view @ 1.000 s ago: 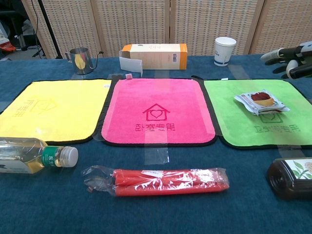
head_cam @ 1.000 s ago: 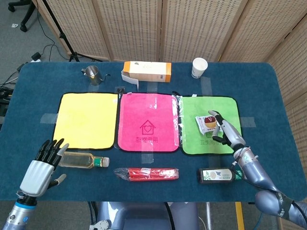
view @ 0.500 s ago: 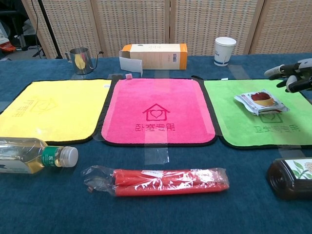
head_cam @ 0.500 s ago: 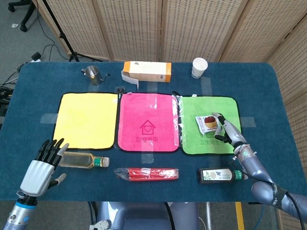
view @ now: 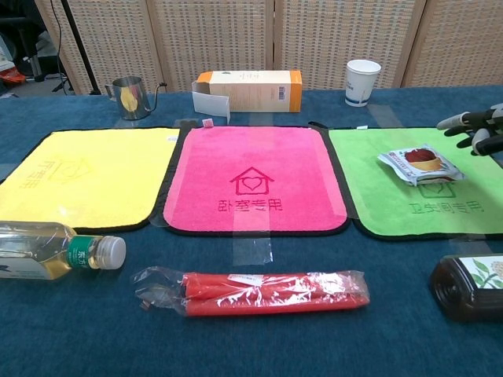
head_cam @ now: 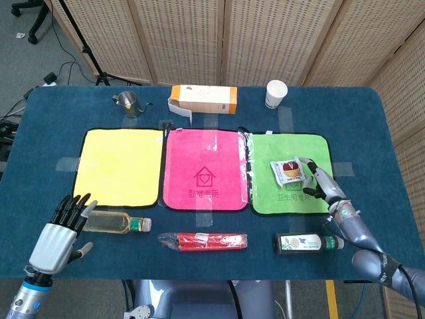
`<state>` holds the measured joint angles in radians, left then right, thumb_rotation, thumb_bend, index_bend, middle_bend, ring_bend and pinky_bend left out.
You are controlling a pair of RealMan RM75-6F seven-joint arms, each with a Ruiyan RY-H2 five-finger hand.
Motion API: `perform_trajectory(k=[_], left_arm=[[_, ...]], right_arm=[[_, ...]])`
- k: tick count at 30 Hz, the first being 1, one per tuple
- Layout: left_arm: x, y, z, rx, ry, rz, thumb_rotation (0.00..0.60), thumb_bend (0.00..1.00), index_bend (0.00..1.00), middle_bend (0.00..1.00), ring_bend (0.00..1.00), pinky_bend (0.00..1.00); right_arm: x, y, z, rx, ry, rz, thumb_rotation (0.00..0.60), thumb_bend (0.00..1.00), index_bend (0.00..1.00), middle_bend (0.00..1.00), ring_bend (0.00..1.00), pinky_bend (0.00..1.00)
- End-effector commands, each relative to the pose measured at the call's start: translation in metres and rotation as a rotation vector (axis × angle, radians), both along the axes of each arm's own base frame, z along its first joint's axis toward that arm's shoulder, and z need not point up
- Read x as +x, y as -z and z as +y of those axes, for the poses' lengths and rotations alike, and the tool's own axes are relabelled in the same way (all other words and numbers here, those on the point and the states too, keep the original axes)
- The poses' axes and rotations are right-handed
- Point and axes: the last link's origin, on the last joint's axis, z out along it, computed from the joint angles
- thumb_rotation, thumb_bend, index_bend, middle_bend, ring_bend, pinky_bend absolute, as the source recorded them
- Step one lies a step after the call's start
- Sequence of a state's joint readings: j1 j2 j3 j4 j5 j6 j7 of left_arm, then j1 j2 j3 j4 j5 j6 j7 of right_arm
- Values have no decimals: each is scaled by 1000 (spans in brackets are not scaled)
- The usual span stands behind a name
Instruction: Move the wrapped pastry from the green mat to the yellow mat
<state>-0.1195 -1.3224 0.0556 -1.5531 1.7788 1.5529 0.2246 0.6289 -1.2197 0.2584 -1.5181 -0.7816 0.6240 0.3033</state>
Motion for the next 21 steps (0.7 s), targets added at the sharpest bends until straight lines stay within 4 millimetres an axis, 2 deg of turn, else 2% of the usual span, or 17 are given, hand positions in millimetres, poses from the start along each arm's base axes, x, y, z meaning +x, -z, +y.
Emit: perform_trajectory(k=[1,12,21], left_arm=[[0,0,0,-1,0,0,600,92,0,0,0,0],[0,1,-1,-5,2,1,600,92,0,0,0,0],[1,2,-2,-13,5,-3,600,93,0,0,0,0]], right_arm=[[-3,1,0,3,5,0,600,1000,21,0,0,0],[-9,10,1,35,18,-2,600,1000,26,0,0,0],[-2,17,5,64,-21,10,600,1000,30,0,0,0]])
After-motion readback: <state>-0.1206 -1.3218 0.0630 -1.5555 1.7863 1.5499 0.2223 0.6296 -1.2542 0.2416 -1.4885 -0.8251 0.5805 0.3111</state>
